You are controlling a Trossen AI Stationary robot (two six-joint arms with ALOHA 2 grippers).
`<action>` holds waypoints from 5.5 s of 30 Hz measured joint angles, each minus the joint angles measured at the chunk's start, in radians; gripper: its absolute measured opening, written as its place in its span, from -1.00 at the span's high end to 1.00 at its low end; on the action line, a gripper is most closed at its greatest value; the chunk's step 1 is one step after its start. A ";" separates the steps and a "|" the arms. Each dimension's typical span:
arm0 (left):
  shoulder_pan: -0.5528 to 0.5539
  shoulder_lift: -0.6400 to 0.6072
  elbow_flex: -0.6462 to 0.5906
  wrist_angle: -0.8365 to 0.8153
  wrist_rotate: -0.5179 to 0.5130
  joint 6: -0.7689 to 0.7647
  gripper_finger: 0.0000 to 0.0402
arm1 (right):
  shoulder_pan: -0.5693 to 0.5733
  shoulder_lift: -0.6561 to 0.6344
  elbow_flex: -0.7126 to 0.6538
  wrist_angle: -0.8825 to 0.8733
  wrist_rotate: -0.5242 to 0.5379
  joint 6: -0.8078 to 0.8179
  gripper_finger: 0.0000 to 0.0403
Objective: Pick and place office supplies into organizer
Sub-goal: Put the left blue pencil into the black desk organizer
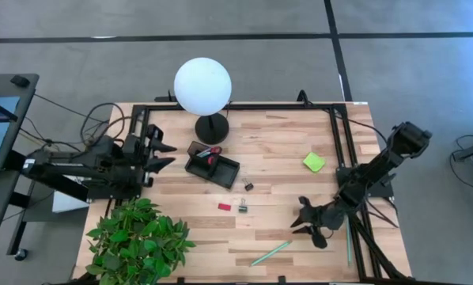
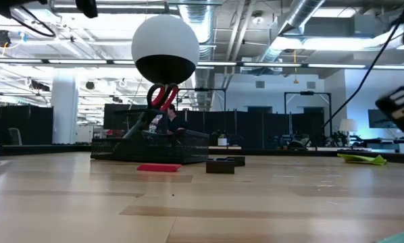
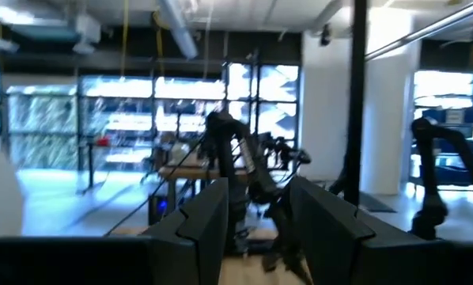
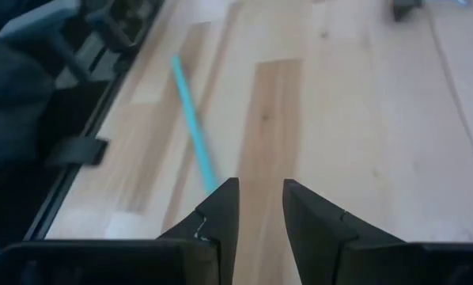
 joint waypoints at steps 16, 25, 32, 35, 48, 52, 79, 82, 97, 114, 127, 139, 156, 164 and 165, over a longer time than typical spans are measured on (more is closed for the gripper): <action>-0.088 -0.007 0.000 0.028 -0.025 0.056 0.34 | 0.015 0.222 0.000 0.196 -0.053 -0.112 0.54; -0.088 -0.007 0.000 0.028 -0.037 0.057 0.34 | 0.020 0.331 0.001 0.329 -0.056 -0.115 0.54; -0.088 -0.007 0.000 0.028 -0.038 0.056 0.34 | 0.033 0.302 0.002 0.332 -0.084 -0.120 0.54; -0.088 -0.007 0.000 0.028 -0.038 0.056 0.34 | 0.033 0.263 0.002 0.333 -0.089 -0.120 0.54; -0.088 -0.007 0.000 0.020 -0.038 0.057 0.34 | 0.037 0.310 0.019 0.337 -0.082 -0.151 0.54; -0.088 -0.007 0.000 0.020 -0.038 0.057 0.34 | 0.041 0.351 0.049 0.337 -0.082 -0.148 0.54; -0.087 -0.007 -0.001 -0.066 -0.089 0.055 0.34 | 0.120 0.456 0.078 0.305 0.126 -0.119 0.73; -0.087 -0.007 -0.001 -0.073 -0.089 0.055 0.34 | 0.107 0.491 0.094 0.329 0.141 -0.120 0.73; -0.088 -0.007 -0.001 -0.074 -0.090 0.053 0.34 | 0.070 0.589 0.130 0.447 0.125 -0.164 0.73; -0.087 -0.007 -0.001 -0.074 -0.091 0.048 0.34 | -0.011 0.493 0.116 0.422 0.115 -0.262 0.96; -0.088 -0.007 -0.001 -0.081 -0.091 -0.011 0.34 | -0.342 0.297 0.252 0.299 0.243 -0.518 1.00; -0.088 -0.006 -0.001 -0.253 -0.088 -0.046 0.34 | -0.318 0.267 0.386 -0.026 -0.049 -0.479 0.83; -0.088 -0.005 -0.001 -0.281 -0.080 -0.101 0.34 | -0.154 0.553 0.387 0.124 0.276 -0.147 0.66; -0.088 -0.005 -0.001 -0.278 -0.080 -0.101 0.34 | -0.068 0.584 0.388 0.232 0.490 -0.130 0.66; -0.088 -0.005 -0.001 -0.278 -0.080 -0.101 0.34 | -0.057 0.584 0.388 0.232 0.503 -0.117 0.66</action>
